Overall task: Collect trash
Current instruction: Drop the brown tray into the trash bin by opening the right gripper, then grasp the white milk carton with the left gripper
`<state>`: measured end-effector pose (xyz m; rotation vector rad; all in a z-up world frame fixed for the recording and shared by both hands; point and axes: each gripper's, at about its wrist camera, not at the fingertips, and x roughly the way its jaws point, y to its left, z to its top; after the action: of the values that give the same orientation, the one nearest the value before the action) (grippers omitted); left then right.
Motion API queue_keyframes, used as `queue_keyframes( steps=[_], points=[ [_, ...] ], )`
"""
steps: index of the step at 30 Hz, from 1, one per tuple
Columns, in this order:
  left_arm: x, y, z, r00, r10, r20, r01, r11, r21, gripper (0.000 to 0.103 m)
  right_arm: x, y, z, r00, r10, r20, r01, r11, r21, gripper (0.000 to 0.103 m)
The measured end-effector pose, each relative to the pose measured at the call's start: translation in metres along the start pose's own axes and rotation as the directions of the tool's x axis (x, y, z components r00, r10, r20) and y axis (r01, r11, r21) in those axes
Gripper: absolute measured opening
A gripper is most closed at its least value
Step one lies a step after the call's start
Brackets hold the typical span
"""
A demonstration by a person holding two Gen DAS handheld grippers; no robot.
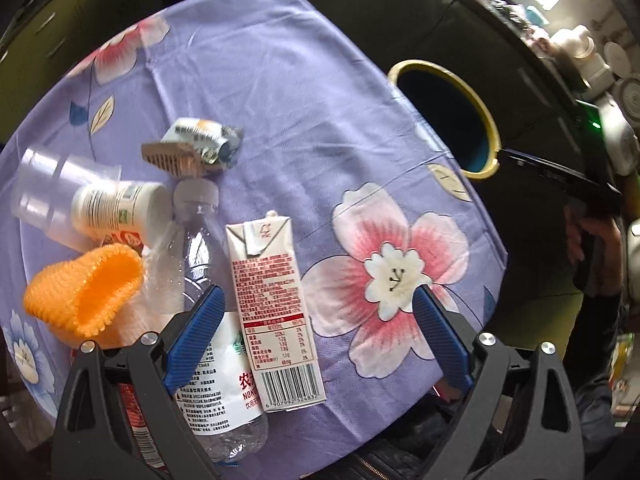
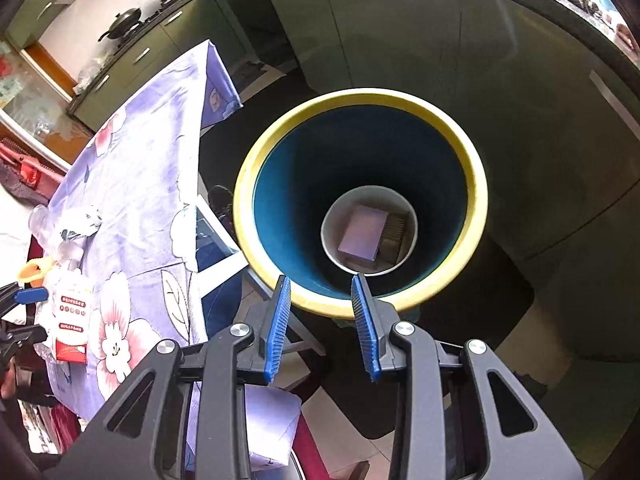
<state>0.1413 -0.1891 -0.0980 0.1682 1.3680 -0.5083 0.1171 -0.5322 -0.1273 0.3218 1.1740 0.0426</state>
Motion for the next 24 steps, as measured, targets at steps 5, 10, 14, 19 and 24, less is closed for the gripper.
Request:
queue_keyframes(
  steps=[5,10,14,19,24],
  points=[
    [0.009,0.000,0.001,0.999,0.020,-0.029,-0.021,1.000,-0.022,0.089,0.009,0.005,-0.004,1.000,0.023,-0.004,-0.023,1.000,-0.008,0.032],
    [0.017,-0.008,0.002,0.998,0.030,-0.054,-0.030,1.000,-0.008,0.084,0.013,0.005,-0.005,0.999,0.038,-0.009,-0.038,0.999,-0.006,0.032],
    [0.034,-0.014,0.000,0.994,0.026,-0.105,-0.026,1.000,-0.005,0.071,0.016,0.007,-0.006,0.999,0.046,-0.010,-0.046,0.999,-0.007,0.032],
    [0.043,-0.021,0.001,0.993,0.066,-0.099,-0.064,0.998,0.019,0.058,0.017,0.008,-0.008,0.999,0.052,-0.010,-0.052,0.999,-0.009,0.032],
    [0.046,-0.028,0.000,0.993,0.058,-0.107,-0.055,0.998,0.036,0.037,0.016,0.008,-0.009,0.999,0.054,-0.009,-0.054,0.998,-0.009,0.032]
  ],
)
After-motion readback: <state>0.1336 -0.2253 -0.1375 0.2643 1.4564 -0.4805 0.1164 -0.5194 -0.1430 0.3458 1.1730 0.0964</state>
